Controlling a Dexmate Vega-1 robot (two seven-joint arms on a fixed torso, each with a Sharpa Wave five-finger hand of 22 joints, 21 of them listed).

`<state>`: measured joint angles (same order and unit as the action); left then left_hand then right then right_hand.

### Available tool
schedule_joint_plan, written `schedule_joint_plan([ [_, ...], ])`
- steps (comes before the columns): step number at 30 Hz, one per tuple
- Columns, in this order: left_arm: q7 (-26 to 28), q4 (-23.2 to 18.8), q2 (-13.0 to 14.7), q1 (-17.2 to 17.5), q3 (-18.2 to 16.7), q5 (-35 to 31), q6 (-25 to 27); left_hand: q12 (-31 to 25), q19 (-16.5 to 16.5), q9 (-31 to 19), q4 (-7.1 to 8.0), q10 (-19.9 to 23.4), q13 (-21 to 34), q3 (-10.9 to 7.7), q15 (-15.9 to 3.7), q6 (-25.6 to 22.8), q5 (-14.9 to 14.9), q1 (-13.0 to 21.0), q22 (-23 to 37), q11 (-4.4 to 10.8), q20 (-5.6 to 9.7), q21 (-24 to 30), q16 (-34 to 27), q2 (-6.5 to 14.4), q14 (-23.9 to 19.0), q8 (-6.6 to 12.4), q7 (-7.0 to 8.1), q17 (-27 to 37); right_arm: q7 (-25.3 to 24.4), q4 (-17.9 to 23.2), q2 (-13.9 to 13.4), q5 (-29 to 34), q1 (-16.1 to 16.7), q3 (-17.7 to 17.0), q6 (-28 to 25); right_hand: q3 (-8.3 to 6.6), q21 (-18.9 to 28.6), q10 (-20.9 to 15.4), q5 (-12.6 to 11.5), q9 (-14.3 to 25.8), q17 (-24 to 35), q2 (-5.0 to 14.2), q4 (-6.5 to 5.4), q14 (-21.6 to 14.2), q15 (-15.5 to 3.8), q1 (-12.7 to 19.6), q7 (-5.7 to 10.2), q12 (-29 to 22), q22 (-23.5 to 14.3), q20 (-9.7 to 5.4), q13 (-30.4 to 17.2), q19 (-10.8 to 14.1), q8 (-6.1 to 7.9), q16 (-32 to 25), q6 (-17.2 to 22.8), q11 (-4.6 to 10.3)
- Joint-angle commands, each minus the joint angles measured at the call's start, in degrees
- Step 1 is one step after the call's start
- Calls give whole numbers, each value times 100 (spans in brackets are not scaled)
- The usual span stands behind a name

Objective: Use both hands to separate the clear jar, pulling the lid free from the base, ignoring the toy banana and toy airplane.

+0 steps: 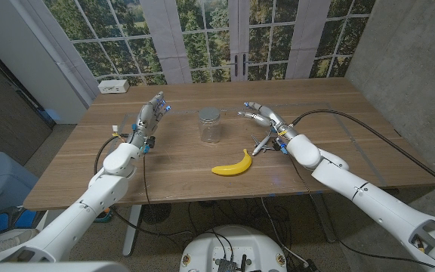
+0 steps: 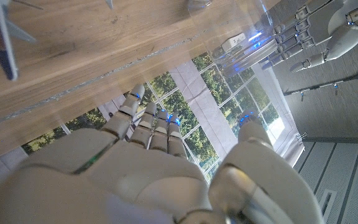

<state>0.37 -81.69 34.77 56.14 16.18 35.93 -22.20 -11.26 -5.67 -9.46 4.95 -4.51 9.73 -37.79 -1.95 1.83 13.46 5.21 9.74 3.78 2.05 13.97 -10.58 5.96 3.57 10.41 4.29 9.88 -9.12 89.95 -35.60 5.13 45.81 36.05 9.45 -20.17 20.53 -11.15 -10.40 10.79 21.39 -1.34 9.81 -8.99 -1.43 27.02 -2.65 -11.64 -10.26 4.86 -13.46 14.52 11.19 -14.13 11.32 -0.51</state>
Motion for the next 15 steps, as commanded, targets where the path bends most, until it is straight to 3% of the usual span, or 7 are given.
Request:
schedule_joint_plan([
  [1, -2, -1, 8, 42, -32, 30, -32, 2, -62, -30, -21, 25, 25, -18, -250, -28, 35, -70, 16, 0, 110, -15, 5, 254, -10, -10, 13, 3, -61, -18, 100, 282, -86, 165, -156, 28, -121, 68, 0, 31, 21, -65, -18, 99, -11, 17, 20, 0, -20, 137, -35, -257, 4, 28, -65, 12],
  [6, -28, -5, 13, 43, -35, 43, -38, 3, -71, -31, -24, 33, 25, -22, -246, -29, 36, -77, 16, 3, 107, -23, 6, 256, -17, -10, 13, 4, -108, -1, 131, 368, -74, 221, -234, 65, -362, 117, -29, 36, 16, -144, -44, 190, -87, 37, 26, -9, -20, 359, -49, -724, 10, 53, -129, 42],
  [10, -35, -17, 21, 47, -34, 26, -56, 8, -77, -31, -25, 29, 25, -25, -248, -39, 38, -84, 16, -4, 102, -32, 7, 258, -24, -7, -1, 4, -69, -25, 151, 381, -89, 269, -277, 73, -429, 155, -43, 37, 7, -172, -45, 285, -147, 57, 26, -5, -19, 403, -56, -831, 14, 88, -152, 87],
  [13, -19, -41, 17, 63, -36, 20, -64, 7, -86, -31, -28, 40, 26, -28, -254, -44, 39, -87, 17, 5, 98, -35, 6, 258, -33, -6, -4, 4, -44, -73, 179, 388, -108, 312, -293, 79, -475, 179, -68, 41, -12, -207, -41, 286, -107, 104, 11, -10, -17, 113, -63, -864, 21, 88, -181, 63],
  [15, -3, -63, 20, 76, -38, 12, -63, 6, -90, -31, -29, 46, 26, -30, -248, -48, 39, -89, 17, 6, 98, -38, 5, 259, -39, -4, -3, 3, 1, -92, 194, 395, -126, 350, -350, 83, -487, 209, -82, 44, -21, -226, -41, 280, 15, 132, -63, -7, -15, 63, -68, -841, 2, 84, -261, 45],
])
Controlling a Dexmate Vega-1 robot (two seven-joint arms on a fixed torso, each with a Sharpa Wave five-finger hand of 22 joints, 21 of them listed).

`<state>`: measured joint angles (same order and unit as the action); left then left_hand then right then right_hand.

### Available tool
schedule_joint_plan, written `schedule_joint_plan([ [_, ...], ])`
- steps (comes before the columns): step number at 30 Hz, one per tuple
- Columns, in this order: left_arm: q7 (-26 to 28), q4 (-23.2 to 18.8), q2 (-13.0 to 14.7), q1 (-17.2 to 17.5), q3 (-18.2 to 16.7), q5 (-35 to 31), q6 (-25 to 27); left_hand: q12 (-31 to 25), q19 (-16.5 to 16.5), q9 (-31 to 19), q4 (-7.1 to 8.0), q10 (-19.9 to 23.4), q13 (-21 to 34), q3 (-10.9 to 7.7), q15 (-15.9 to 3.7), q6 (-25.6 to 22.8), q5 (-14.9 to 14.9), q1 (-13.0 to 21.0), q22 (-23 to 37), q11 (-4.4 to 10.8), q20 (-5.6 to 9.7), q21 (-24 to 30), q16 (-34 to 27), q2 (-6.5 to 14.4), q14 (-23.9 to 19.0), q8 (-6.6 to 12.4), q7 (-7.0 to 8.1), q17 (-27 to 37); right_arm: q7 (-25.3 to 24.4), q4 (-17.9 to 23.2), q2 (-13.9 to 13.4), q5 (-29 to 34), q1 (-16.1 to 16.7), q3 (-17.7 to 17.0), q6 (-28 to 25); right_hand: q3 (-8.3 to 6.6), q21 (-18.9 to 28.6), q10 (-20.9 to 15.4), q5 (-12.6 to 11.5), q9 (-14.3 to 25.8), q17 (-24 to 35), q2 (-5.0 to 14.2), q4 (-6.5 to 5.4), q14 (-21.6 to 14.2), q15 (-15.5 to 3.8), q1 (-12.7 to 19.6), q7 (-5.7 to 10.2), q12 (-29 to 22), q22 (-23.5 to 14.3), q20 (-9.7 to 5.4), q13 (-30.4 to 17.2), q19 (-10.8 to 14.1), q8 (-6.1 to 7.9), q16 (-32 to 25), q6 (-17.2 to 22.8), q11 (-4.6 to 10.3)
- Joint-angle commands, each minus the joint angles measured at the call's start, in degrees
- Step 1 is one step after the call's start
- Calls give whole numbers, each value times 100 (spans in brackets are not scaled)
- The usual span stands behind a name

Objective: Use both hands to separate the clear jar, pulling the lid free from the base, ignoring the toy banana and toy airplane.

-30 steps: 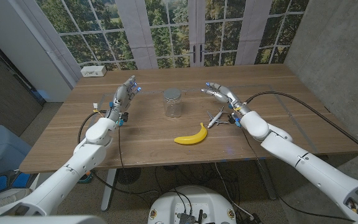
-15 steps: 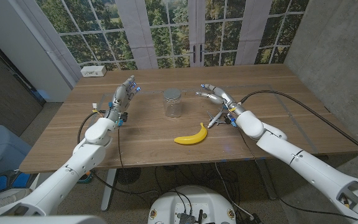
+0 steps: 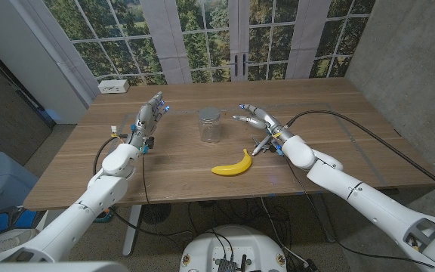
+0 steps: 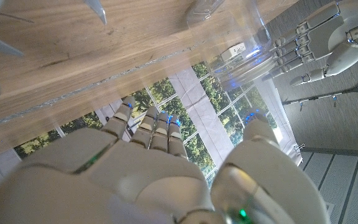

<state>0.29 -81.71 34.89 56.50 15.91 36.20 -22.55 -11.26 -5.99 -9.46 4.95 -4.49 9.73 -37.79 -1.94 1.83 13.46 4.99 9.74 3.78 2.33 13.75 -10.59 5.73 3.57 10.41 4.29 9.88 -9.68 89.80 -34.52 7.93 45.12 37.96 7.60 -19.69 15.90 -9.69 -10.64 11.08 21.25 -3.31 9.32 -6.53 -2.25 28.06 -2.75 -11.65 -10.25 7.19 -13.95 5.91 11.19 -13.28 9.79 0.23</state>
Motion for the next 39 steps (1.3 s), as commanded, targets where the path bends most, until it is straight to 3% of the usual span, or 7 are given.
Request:
schedule_joint_plan([
  [1, 12, -65, 4, 45, -14, -13, -33, 5, -60, -31, -30, 46, 26, -30, -248, -50, 39, -67, 17, 7, 73, -17, 6, 282, -40, -4, -2, 3, 100, -89, 92, 104, -71, 179, -195, 42, -25, 105, -69, 16, -10, -52, 12, 49, 105, 43, -75, 4, -15, -129, -22, 44, 2, 4, -134, -83],
  [8, 63, -121, 8, 69, -19, -41, -28, 7, -70, -32, -35, 54, 26, -37, -246, -56, 41, -73, 18, 4, 68, -28, 10, 284, -43, -4, -7, 2, 142, -206, 143, 134, -135, 276, -222, 77, -63, 242, -112, 23, -20, -131, 4, 165, 120, 76, -117, 26, -17, 101, -37, 59, -25, 39, -310, -99],
  [18, 104, -179, 24, 81, -23, -69, 2, 10, -88, -33, -41, 65, 26, -45, -246, -62, 44, -83, 18, 7, 71, -41, 12, 285, -57, -4, -21, 2, 163, -450, 260, 81, -198, 379, -147, 121, -165, 417, -180, 33, -34, -229, 1, 337, 91, 130, -113, 46, -20, 183, -57, -78, -42, 90, -525, -96],
  [26, 85, -166, 17, 65, -13, -69, 4, 14, -101, -34, -45, 69, 27, -53, -251, -72, 46, -92, 19, 7, 67, -54, 12, 287, -74, -2, -31, 2, 98, -635, 379, 108, -256, 468, -82, 179, -496, 456, -297, 56, -54, -288, -43, 451, 134, 203, -96, -13, -20, 449, -93, -823, 34, 90, -564, -76],
  [30, 78, -167, 18, 67, -19, -61, -2, 10, -108, -34, -47, 84, 27, -56, -250, -76, 47, -96, 19, 21, 59, -59, 13, 287, -77, -2, -39, 1, 2, -706, 421, 228, -291, 532, -18, 182, -505, 459, -317, 57, -58, -282, -48, 500, 137, 222, -88, -22, -18, 329, -99, -874, 44, 99, -564, -79],
  [35, 69, -165, 23, 76, -25, -50, -4, 13, -124, -35, -50, 86, 27, -61, -253, -79, 48, -101, 19, 21, 59, -63, 11, 288, -91, -2, -40, 1, -144, -788, 466, 461, -353, 628, 25, 196, -486, 493, -364, 58, -75, -290, -48, 564, 204, 281, -100, -31, -13, -119, -113, -891, 49, 102, -609, -102],
  [39, 64, -152, 18, 82, -36, -43, -28, 13, -135, -35, -51, 91, 27, -64, -255, -82, 48, -105, 19, 24, 56, -66, 13, 287, -93, -2, -33, 1, -166, -835, 513, 558, -403, 688, 15, 207, -475, 574, -393, 59, -87, -295, -50, 648, 204, 316, -108, -13, -9, -52, -122, -887, 30, 121, -700, -92],
])
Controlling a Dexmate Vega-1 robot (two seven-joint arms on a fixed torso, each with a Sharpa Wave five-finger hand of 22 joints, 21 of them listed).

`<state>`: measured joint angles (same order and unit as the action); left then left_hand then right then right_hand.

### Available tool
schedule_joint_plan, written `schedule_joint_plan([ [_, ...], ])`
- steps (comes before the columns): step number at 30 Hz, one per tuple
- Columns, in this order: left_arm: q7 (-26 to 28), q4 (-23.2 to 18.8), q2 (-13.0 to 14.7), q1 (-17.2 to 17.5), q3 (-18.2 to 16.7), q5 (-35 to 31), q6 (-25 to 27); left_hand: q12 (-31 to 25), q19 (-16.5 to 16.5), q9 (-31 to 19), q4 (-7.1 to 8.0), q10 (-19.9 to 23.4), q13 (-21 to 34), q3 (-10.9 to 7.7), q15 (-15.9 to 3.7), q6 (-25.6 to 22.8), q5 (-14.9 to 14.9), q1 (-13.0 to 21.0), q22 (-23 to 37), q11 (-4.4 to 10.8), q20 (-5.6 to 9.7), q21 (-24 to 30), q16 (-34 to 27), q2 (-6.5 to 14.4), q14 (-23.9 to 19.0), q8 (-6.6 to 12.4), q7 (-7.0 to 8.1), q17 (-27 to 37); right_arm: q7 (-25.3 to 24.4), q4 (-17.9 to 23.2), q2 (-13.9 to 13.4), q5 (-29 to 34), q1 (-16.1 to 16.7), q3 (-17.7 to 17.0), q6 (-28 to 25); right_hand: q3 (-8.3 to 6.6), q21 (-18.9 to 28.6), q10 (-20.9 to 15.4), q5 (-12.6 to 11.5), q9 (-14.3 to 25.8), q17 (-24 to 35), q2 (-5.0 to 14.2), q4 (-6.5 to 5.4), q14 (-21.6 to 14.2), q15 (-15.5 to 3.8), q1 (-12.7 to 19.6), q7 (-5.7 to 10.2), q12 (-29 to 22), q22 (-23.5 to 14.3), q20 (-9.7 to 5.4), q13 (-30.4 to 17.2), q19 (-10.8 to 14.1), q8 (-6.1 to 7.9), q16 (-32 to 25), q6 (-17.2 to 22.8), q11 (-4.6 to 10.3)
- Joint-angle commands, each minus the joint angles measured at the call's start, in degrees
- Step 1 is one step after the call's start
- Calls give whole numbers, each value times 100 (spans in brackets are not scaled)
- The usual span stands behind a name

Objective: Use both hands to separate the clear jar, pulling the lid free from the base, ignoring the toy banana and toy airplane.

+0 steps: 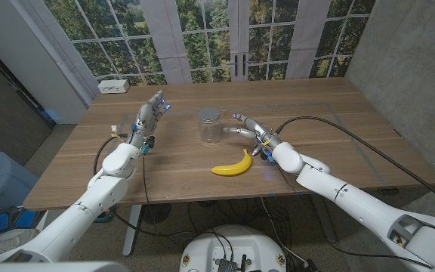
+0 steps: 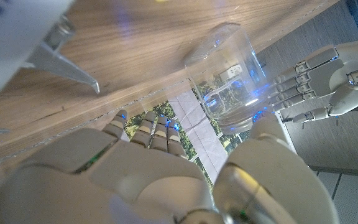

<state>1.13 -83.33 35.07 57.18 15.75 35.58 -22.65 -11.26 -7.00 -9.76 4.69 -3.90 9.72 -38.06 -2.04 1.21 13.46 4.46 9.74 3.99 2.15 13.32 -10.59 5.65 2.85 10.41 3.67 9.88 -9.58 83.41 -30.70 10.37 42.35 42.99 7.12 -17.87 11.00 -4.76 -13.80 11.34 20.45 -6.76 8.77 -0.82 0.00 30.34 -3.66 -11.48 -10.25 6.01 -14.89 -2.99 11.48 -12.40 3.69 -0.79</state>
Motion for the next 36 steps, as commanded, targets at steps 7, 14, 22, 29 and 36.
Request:
schedule_joint_plan([
  [7, -41, 3, 11, 27, -30, 30, -33, 16, -50, -5, -28, 36, 28, -42, -248, -24, 49, -59, 20, 4, 63, -30, 15, 295, -29, -2, 24, 1, -177, -468, 307, 402, -292, 306, 29, 49, 37, 225, -120, 35, -26, 29, 4, 210, -15, 133, -24, 0, -6, 300, -36, 49, -26, 62, -238, 5],
  [14, -45, -7, 25, 45, -45, 51, -16, 16, -55, -6, -30, 45, 28, -47, -251, -24, 51, -65, 20, 1, 56, -40, 17, 295, -34, -3, 23, 1, -139, -745, 457, 400, -449, 411, 5, 78, 17, 440, -175, 35, -45, -1, 5, 382, 16, 188, -50, 42, -5, 414, -40, -11, -60, 95, -444, -43],
  [22, -26, -29, 37, 52, -57, 55, 7, 20, -64, -6, -32, 43, 29, -52, -245, -24, 52, -73, 20, -1, 50, -50, 17, 295, -43, -4, 22, 1, -126, -1078, 608, 354, -618, 513, 152, 102, 4, 597, -218, 36, -61, -21, 2, 520, 54, 225, -79, 61, -5, 433, -40, -72, -71, 116, -577, -76],
  [29, -45, 15, 16, 19, -46, 67, 14, 21, -67, -6, -32, 47, 29, -56, -253, -24, 53, -81, 21, 8, 50, -60, 18, 295, -48, -6, 22, 2, -120, -1258, 691, 311, -716, 570, 351, 125, -5, 705, -254, 38, -71, -41, 2, 570, 93, 257, -94, 64, -6, 513, -42, -122, -83, 107, -704, -87],
  [36, -67, 46, 10, -17, -34, 74, 31, 23, -76, -6, -30, 48, 29, -60, -251, -22, 54, -89, 21, 12, 45, -66, 21, 296, -46, -7, 19, 3, 28, -1357, 750, 202, -786, 612, 546, 164, -5, 818, -291, 42, -78, -88, 4, 656, 130, 285, -141, 65, -7, 568, -47, -156, -92, 107, -851, -119],
])
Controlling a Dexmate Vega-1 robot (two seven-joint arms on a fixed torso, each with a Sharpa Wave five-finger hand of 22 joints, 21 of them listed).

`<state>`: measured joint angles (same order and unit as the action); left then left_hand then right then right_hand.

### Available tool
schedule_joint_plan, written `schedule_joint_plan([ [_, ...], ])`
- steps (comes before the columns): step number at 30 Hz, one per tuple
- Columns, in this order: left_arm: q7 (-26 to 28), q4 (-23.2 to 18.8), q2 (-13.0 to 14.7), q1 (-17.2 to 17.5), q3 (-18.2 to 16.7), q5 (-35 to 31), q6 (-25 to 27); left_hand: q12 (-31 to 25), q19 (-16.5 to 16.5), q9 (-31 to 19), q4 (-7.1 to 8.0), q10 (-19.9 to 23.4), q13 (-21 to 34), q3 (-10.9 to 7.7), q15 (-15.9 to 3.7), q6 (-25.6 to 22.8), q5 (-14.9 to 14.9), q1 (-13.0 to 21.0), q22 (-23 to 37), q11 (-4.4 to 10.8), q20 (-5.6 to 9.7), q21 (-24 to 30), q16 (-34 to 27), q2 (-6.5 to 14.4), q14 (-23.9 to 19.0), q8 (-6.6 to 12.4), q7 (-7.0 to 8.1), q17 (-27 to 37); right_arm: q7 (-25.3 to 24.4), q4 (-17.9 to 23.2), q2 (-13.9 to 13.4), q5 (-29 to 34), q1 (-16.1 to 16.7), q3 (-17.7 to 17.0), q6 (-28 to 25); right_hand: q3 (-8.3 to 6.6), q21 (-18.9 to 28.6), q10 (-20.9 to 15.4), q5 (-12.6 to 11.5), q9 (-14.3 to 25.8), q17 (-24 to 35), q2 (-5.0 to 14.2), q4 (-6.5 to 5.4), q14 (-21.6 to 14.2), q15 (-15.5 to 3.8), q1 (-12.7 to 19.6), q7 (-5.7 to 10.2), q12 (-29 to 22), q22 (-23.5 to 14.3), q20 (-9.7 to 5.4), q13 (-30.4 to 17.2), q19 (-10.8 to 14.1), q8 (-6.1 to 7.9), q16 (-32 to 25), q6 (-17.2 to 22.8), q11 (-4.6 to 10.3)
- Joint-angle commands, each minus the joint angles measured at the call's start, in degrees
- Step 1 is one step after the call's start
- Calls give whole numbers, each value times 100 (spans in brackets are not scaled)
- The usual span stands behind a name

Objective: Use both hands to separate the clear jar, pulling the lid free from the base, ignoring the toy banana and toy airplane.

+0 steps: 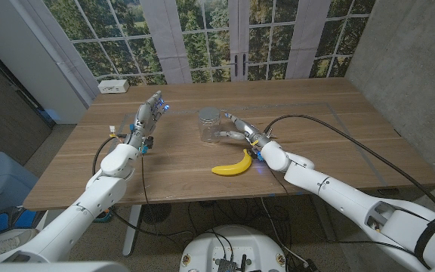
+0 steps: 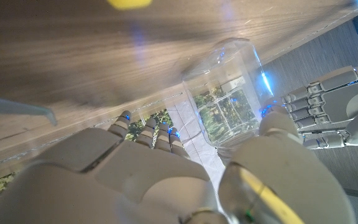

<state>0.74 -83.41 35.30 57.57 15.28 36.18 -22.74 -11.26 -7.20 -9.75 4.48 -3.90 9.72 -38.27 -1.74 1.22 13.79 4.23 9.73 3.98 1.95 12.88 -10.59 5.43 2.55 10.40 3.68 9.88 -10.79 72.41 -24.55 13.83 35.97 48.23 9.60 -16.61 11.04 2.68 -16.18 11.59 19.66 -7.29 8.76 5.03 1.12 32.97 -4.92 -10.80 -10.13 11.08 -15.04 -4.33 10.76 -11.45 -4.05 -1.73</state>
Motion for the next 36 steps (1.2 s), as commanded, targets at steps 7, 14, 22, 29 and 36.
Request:
schedule_joint_plan([
  [7, -70, 112, -33, -101, 23, 20, 9, 26, -61, -8, -8, 47, 29, -43, -283, -22, 23, -74, 22, 10, 62, -30, 22, 319, -19, -8, 20, 4, 373, -678, 328, -408, -301, 97, 563, 55, 6, 96, -75, 19, -1, -47, 2, 79, 52, 38, -44, -17, -19, 79, -34, 2, -5, -1, -103, -96],
  [14, -76, 130, -23, -118, 17, 32, 28, 28, -64, -8, -7, 47, 29, -47, -281, -19, 24, -81, 22, 13, 59, -38, 24, 320, -19, -9, 18, 4, 330, -1014, 493, -494, -401, 114, 751, 68, 18, 145, -105, 23, -6, -38, -6, 128, 91, 61, -100, -26, -20, 89, -38, 18, 16, -4, -123, -140],
  [22, -76, 125, -16, -124, 17, 41, 51, 28, -68, -8, -7, 51, 30, -52, -280, -19, 25, -87, 22, 11, 56, -47, 25, 321, -21, -9, 23, 4, 341, -1116, 551, -524, -431, 153, 877, 65, 10, 182, -139, 28, -8, -3, -11, 118, 178, 105, -129, -41, -22, 100, -42, -12, 11, -31, -213, -160],
  [29, -70, 130, -15, -102, 8, 57, 53, 30, -74, -8, -6, 51, 30, -56, -281, -20, 26, -93, 23, 12, 49, -52, 26, 322, -22, -9, 16, 4, 217, -1029, 562, -492, -363, 150, 974, 84, -14, 230, -172, 35, -4, 9, -24, 171, 306, 128, -170, -59, -23, 107, -50, -110, 31, -42, -268, -306],
  [36, -66, 126, -16, -62, -11, 76, 26, 35, -78, -9, -5, 41, 30, -62, -278, -15, 27, -99, 23, 1, 46, -61, 27, 323, -24, -11, 16, 4, 191, -1200, 700, -492, -420, 188, 1074, 83, 6, 228, -192, 39, -1, 34, -29, 161, 301, 155, -209, -79, -25, 97, -55, -85, 57, -64, -255, -329],
])
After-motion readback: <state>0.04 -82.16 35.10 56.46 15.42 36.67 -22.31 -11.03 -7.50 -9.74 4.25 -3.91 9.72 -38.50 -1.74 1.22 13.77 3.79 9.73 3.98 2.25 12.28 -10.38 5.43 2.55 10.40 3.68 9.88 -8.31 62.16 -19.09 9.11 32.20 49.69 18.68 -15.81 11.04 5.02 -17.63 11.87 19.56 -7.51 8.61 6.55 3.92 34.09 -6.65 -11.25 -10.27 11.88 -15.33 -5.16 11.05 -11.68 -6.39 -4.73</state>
